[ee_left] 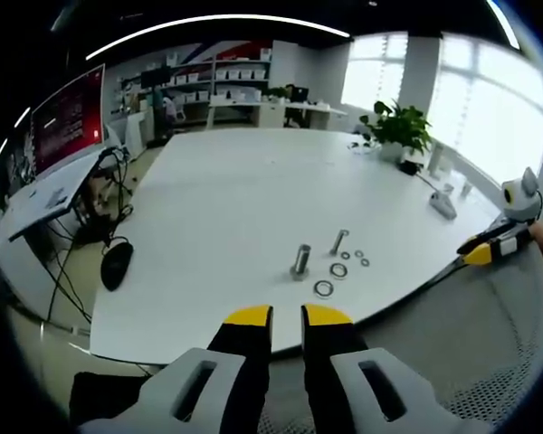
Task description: Place the washer onto the threaded stud by aligning its center hole with the stud, sliding it down to the base, and recovering from edge contact or off-axis alignment until the washer reaches the visible bottom stop.
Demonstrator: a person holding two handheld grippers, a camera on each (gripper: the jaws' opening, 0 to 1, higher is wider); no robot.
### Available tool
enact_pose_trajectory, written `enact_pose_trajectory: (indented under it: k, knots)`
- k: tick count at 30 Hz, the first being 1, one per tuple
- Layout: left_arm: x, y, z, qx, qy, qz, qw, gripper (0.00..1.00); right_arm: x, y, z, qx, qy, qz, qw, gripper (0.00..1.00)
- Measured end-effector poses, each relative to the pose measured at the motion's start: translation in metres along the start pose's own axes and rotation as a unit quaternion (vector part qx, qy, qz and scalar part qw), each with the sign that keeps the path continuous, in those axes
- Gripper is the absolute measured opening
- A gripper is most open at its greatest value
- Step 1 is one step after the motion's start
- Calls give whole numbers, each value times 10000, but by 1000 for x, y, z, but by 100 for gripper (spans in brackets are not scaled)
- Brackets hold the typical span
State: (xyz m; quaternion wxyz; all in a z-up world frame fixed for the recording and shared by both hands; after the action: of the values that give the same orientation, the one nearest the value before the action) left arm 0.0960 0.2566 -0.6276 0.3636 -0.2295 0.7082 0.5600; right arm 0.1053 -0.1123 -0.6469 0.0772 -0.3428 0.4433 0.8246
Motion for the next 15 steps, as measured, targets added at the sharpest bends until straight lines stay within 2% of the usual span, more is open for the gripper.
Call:
enact_pose_trajectory:
  k: [15]
  knots:
    - [-1, 0, 0, -14, 16, -58, 10000, 10, 0, 0, 1, -27, 15, 11, 10000, 30]
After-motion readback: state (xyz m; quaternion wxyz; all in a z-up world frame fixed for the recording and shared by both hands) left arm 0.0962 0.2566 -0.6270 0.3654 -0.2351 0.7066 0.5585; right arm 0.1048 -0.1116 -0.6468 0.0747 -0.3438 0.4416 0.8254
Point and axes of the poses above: the point that each gripper's makers call its tool centre point, and the gripper's own axes: y roughly backward along the fingers, z roughly to its left, x roughly out of its underside, the point moved 9 cm from there along y, roughly backward along the fingers, and after that the axes turned 1 degree about -x, right-handed, at the moved point
